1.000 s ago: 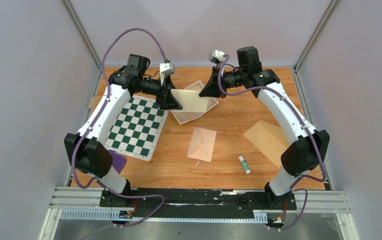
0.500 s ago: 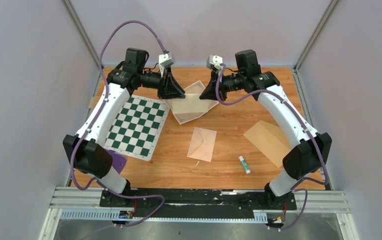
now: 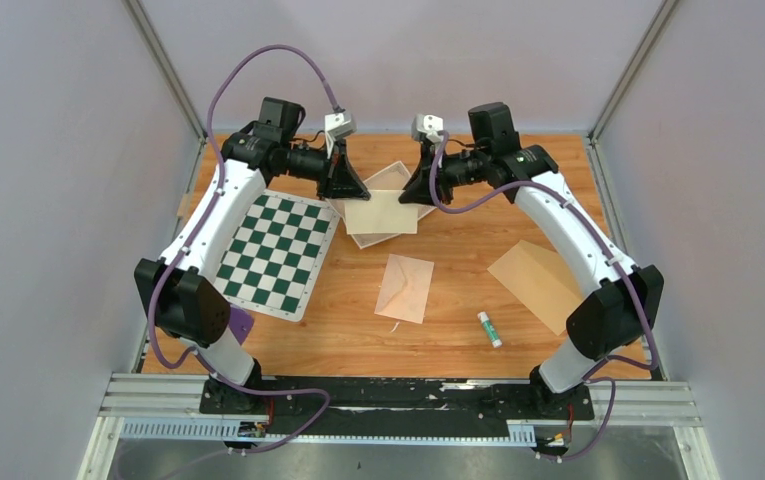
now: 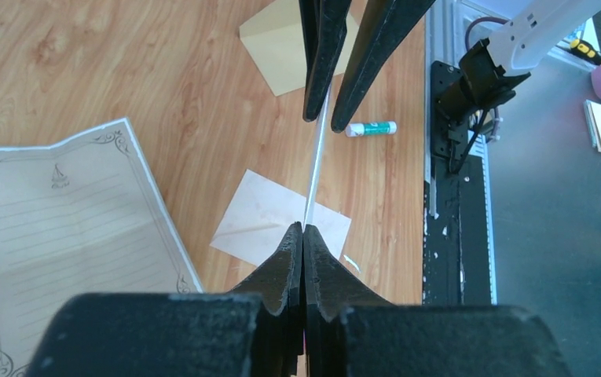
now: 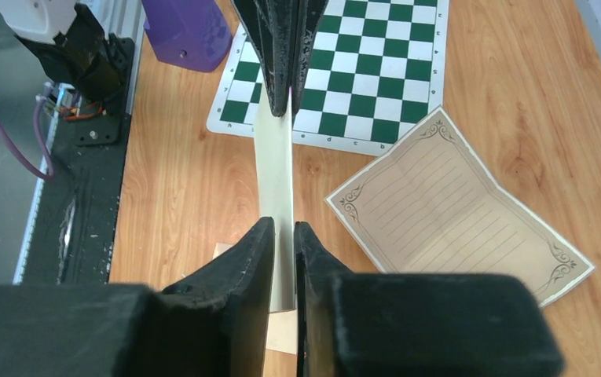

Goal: Place the letter into the envelope and seal it
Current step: Fold the letter.

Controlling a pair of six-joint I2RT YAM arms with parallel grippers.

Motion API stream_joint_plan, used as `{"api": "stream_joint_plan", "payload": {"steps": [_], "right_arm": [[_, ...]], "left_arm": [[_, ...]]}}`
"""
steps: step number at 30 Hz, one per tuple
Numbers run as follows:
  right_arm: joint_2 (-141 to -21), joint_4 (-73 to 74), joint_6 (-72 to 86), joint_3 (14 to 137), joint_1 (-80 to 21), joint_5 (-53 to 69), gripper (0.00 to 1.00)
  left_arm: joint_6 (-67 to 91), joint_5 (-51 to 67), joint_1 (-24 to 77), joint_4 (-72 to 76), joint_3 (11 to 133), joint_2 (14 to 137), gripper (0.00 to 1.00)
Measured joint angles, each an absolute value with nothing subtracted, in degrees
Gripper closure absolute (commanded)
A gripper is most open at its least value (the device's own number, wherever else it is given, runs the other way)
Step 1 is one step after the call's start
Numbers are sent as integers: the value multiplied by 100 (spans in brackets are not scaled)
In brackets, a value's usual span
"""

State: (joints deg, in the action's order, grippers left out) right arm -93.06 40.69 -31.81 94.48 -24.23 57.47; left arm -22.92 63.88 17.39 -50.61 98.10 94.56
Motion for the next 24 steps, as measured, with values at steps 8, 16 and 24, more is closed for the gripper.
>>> {"api": "stream_joint_plan", "payload": {"steps": [8, 16, 24], "right_arm": [[-9336, 4047, -2853, 9533, -2425, 5819, 49], [-9872, 3612, -2215, 10012, -2515, 6060, 61], [-10119, 3483, -1881, 10097, -2630, 6099, 90]], "left_arm": [[-2357, 6372, 1750, -5026, 9804, 9456, 100], [-2163, 6381, 1839, -4683, 9745, 9456, 100], [-2012, 6394, 1861, -4534, 9723, 9456, 100]]}}
